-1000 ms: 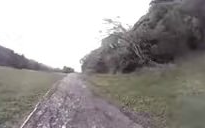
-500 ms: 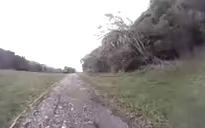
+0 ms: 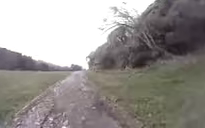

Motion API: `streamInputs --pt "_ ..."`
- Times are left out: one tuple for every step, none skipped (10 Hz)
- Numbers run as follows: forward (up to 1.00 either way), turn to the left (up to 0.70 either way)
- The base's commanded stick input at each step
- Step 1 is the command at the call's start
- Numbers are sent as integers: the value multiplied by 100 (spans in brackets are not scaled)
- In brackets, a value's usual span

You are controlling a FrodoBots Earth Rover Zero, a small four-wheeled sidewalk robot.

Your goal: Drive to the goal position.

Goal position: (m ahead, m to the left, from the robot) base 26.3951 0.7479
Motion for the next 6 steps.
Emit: streamInputs --pt "8 43" --pt "0 19" --pt "0 0" --pt "0 0" --pt "0 0" --pt "22 0"
